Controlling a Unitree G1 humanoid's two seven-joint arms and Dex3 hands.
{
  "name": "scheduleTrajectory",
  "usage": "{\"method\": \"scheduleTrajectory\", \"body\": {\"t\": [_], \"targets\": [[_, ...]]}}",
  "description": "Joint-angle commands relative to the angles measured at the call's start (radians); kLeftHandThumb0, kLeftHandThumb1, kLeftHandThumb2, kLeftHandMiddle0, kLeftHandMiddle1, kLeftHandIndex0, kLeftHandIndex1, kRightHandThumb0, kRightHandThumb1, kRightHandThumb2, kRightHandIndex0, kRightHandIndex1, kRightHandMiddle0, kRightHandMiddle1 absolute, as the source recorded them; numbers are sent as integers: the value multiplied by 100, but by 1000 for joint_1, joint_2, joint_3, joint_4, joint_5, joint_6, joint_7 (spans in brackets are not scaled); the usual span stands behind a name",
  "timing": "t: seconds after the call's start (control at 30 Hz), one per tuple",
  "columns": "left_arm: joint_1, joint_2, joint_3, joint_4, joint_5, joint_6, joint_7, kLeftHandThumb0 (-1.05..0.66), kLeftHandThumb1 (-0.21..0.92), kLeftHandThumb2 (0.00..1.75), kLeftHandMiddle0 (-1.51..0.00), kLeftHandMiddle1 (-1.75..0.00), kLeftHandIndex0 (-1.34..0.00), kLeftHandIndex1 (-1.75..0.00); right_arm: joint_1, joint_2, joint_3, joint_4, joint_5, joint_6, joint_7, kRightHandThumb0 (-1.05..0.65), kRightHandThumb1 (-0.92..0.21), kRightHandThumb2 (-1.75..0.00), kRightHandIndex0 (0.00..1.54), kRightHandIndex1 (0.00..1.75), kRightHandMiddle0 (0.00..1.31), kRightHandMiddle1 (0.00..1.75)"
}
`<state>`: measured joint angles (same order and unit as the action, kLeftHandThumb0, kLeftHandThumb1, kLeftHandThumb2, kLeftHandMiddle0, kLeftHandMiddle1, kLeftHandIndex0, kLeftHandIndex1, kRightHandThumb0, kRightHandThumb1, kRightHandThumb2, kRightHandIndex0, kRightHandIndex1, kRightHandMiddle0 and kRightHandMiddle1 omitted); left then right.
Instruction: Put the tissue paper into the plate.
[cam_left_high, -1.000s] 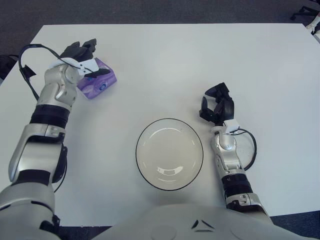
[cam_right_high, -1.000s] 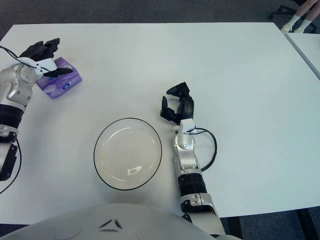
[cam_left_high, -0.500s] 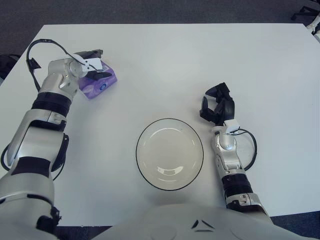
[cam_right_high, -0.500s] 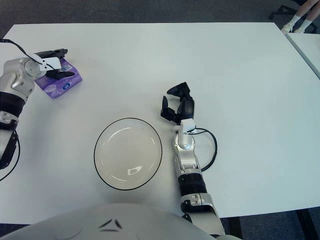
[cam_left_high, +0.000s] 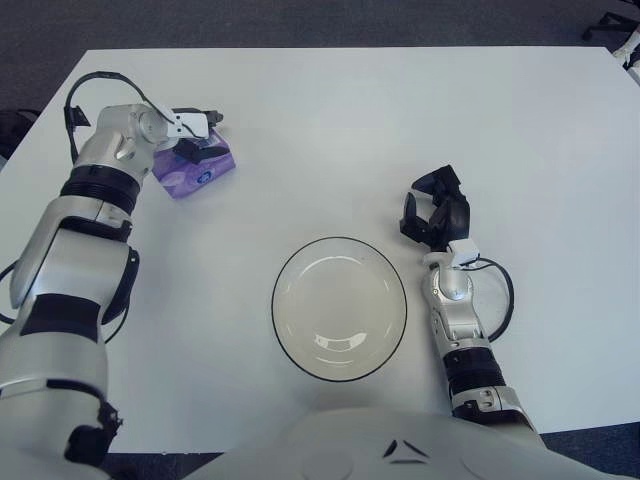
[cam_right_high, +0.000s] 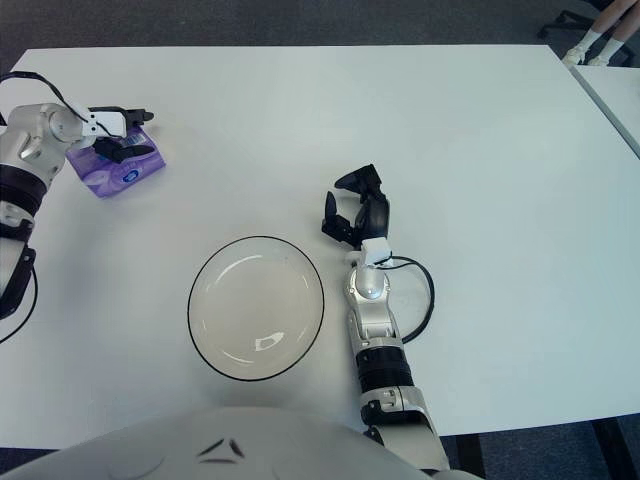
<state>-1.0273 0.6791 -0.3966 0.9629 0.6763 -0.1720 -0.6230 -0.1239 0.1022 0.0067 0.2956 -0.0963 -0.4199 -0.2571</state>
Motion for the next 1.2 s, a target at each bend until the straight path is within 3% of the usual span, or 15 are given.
{"method": "scheduleTrajectory", "body": {"t": [0.0, 0.4, 0.67, 0.9, 1.17], "targets": [[-14, 24, -22, 22, 1, -36, -33, -105, 92, 91, 0, 0, 0, 0, 132, -2, -4, 135, -13, 33, -6, -41, -54, -104, 64, 152, 44, 175], [5, 53, -34, -10, -7, -89, -82, -105, 92, 87, -2, -1, 0, 0, 140, -4, -2, 119, -13, 49, -1, -42, -53, -105, 65, 152, 44, 175], [118, 10, -35, -82, -21, -54, -56, -105, 92, 72, 0, 0, 0, 0, 157, -3, 5, 96, -23, 52, -9, -42, -53, -105, 64, 153, 45, 175], [218, 15, -45, -172, 1, -14, 7, -105, 92, 54, 0, 0, 0, 0, 170, -10, 2, 72, -26, 74, -11, -41, -54, -104, 64, 151, 43, 175], [343, 24, -57, -330, 36, 91, 56, -105, 91, 32, 0, 0, 0, 0, 185, -17, -6, 63, -23, 67, -10, -41, -56, -102, 64, 149, 42, 175]]}}
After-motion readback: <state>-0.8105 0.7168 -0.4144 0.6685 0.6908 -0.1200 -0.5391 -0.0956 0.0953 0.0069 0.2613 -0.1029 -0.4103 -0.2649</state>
